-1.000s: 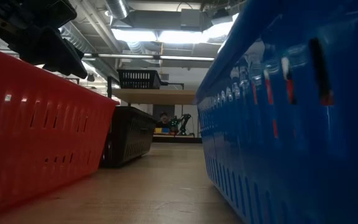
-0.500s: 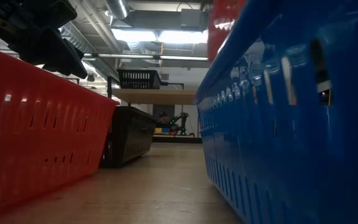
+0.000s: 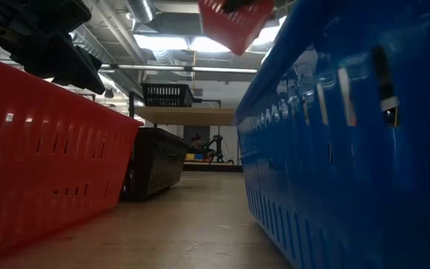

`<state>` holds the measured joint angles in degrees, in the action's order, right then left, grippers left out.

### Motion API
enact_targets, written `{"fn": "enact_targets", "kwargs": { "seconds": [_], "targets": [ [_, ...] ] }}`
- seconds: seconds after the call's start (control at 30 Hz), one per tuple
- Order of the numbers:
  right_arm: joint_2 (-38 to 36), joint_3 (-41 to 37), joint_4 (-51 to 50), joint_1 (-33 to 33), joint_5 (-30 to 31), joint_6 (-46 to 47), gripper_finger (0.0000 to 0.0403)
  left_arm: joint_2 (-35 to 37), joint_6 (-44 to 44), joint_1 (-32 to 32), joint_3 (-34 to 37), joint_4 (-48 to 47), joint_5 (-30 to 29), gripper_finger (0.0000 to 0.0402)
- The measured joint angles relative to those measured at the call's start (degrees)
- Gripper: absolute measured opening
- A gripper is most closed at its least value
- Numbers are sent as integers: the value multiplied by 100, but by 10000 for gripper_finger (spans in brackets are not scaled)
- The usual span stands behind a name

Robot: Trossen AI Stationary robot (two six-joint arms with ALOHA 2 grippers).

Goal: Stack baskets on shelf by color
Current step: Put the top right red bin on the shelf

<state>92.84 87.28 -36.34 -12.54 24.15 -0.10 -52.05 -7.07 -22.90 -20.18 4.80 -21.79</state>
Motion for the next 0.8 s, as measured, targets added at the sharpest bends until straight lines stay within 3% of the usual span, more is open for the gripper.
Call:
{"fn": "enact_targets", "kwargs": {
  "seconds": [0.27, 0.43, 0.8],
  "targets": [
    [389, 755, 35, 1425, -673, -972, 0, 0, 18, 0, 0, 0, 1, 0],
    [1148, 1494, -821, 2153, -1206, -1088, 0, 0, 20, 0, 0, 0, 1, 0],
    [1911, 2232, -1455, 2632, -2054, -1267, 0, 0, 22, 0, -1, -2, 1, 0]
  ]
}}
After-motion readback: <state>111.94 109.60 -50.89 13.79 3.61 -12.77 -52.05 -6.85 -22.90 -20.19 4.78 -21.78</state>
